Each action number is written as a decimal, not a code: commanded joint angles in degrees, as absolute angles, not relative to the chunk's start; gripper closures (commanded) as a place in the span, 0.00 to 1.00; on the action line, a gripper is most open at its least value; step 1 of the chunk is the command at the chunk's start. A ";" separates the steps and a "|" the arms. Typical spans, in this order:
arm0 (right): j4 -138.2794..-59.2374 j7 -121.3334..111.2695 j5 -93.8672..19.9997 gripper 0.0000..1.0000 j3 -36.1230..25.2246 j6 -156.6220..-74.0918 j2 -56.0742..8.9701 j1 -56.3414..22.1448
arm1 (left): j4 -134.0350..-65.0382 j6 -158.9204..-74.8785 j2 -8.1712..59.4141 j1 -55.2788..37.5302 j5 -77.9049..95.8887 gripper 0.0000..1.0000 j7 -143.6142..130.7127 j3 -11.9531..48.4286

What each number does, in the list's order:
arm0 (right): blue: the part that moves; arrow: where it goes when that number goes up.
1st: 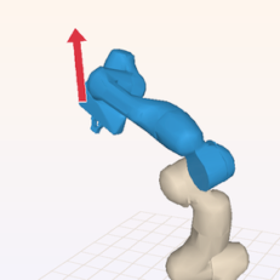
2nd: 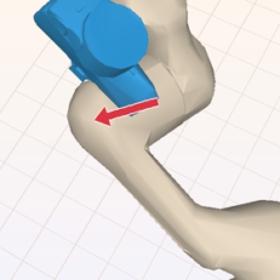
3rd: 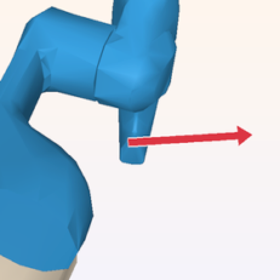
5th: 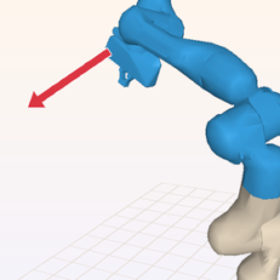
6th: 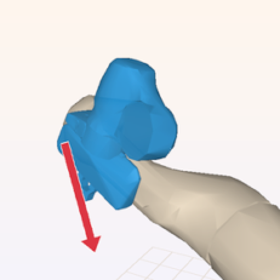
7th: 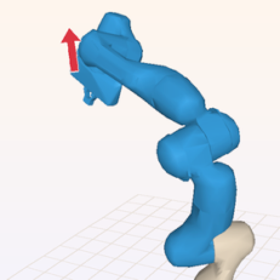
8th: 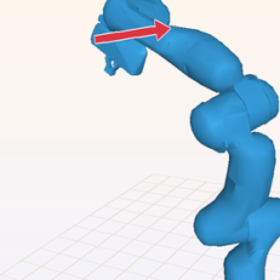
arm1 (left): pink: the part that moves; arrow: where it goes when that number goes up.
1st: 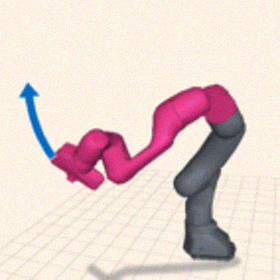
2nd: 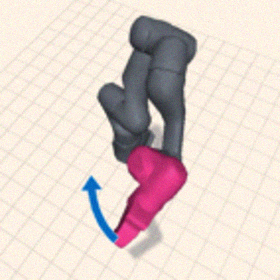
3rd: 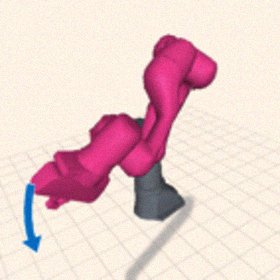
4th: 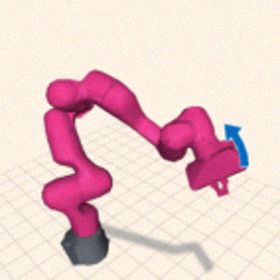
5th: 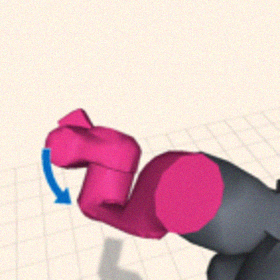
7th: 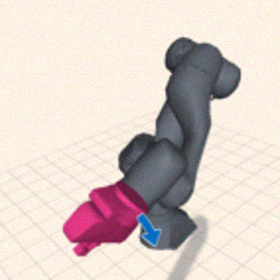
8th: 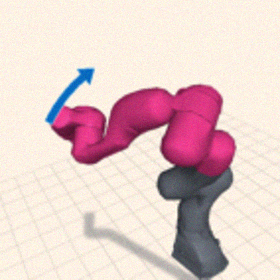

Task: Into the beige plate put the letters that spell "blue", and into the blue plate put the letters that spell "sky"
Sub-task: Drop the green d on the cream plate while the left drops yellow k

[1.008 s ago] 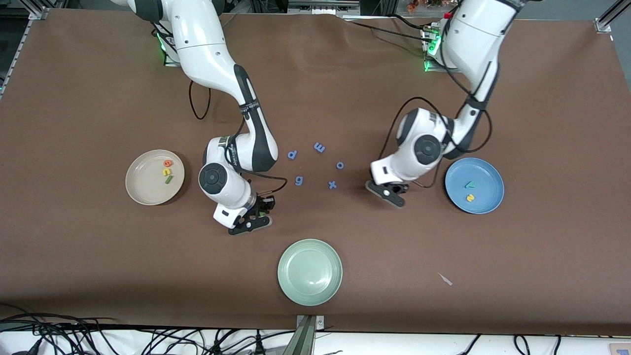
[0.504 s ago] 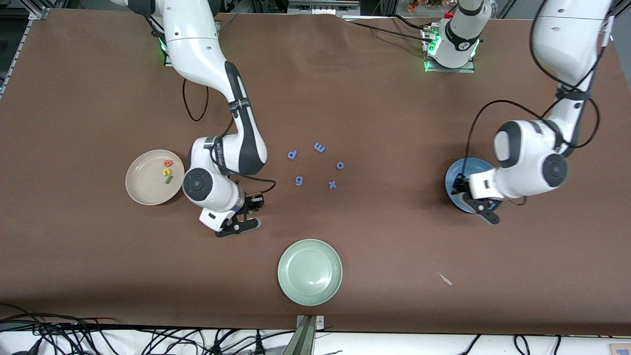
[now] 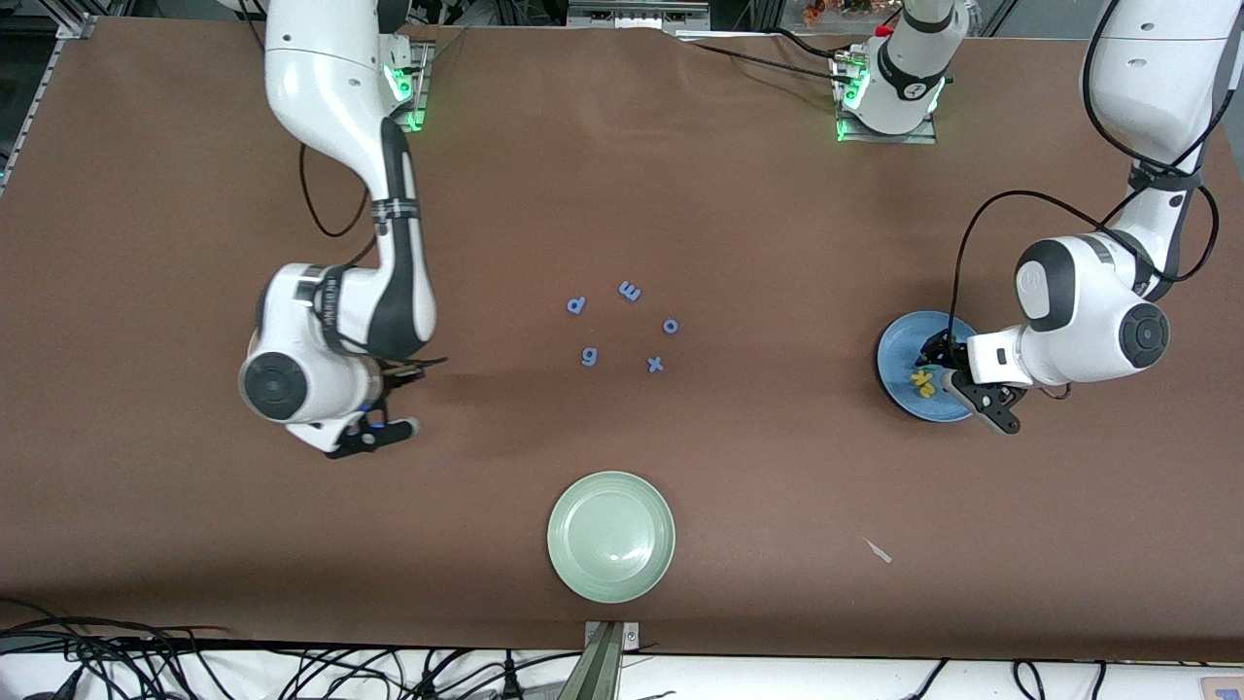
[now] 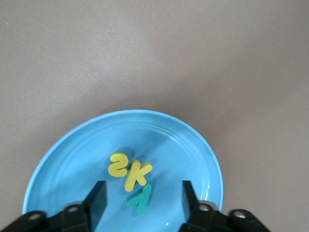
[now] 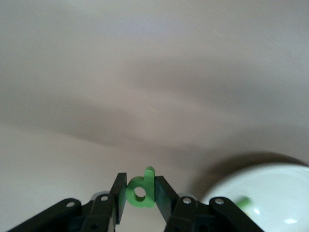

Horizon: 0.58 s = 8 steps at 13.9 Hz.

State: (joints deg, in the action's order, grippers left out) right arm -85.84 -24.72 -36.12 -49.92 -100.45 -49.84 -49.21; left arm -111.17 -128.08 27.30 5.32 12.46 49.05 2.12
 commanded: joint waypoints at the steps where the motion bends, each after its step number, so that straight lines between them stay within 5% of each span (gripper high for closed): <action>1: -98.14 -35.39 -35.42 0.94 -55.00 -104.75 -45.53 -51.94 | -121.43 -128.58 15.17 5.63 12.83 0.00 49.39 2.55; 8: -105.91 -36.22 -35.51 0.87 -58.01 -109.33 -47.19 -53.44 | -122.70 -123.34 -5.52 2.73 9.34 0.00 43.70 2.55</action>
